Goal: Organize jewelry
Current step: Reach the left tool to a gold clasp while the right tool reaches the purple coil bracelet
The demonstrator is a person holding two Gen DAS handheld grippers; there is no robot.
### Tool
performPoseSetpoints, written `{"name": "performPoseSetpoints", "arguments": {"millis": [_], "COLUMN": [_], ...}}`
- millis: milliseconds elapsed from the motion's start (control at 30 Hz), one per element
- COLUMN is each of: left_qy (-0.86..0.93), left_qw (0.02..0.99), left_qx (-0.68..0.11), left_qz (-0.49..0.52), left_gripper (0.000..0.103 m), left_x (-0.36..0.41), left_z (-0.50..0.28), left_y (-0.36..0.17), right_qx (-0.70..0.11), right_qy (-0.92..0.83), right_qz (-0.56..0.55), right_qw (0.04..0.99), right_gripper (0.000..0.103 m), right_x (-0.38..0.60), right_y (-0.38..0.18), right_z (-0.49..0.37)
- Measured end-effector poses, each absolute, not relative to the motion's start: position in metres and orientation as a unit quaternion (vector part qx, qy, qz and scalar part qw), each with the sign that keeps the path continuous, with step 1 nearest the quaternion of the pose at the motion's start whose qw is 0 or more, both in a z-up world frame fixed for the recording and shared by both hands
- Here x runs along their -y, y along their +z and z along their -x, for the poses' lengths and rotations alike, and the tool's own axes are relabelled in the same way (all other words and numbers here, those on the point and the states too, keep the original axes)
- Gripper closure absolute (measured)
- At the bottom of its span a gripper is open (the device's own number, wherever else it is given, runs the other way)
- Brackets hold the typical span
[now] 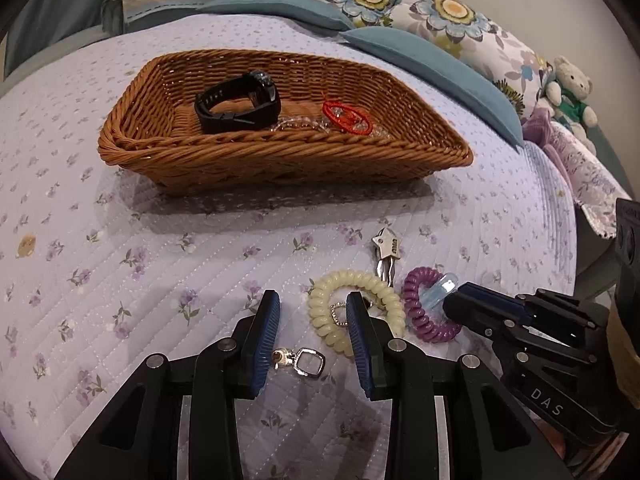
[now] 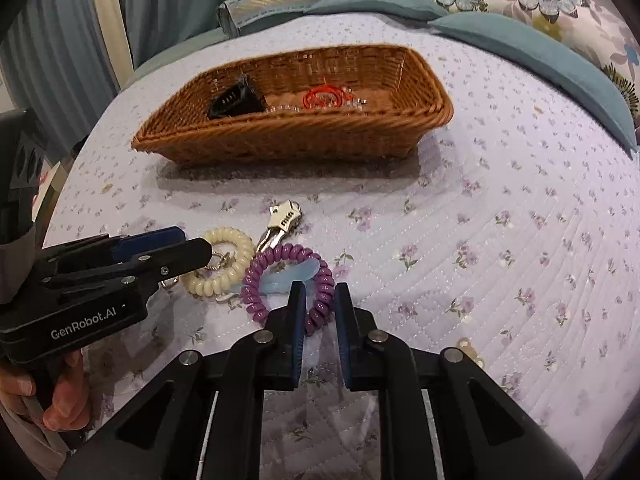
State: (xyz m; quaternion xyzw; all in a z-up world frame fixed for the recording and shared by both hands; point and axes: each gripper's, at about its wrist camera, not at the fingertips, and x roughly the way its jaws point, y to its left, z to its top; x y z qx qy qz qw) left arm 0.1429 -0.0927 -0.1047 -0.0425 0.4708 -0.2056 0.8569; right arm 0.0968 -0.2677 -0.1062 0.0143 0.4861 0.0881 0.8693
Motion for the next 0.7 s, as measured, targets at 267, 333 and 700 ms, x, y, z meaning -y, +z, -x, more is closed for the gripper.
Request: {"name": "performPoseSetpoints", "arguments": {"millis": [267, 333, 700], "left_qy": [-0.21, -0.212, -0.177], "left_qw": [0.854, 0.857, 0.874], "left_qx": [-0.475, -0.469, -0.442], "left_qz": [0.029, 0.027, 0.095], "left_gripper": [0.093, 0.093, 0.093], "left_x": [0.1, 0.101, 0.059], "left_z": [-0.142, -0.14, -0.135], "left_y": [-0.108, -0.106, -0.097], "right_qx": [-0.489, -0.487, -0.474], "right_qy": [0.091, 0.093, 0.079], "right_qz": [-0.01, -0.015, -0.062], "right_qw": [0.867, 0.869, 0.875], "right_gripper": [0.088, 0.091, 0.092], "right_x": [0.264, 0.266, 0.29], "right_y": [-0.109, -0.107, -0.099], "right_z": [-0.097, -0.097, -0.095]}}
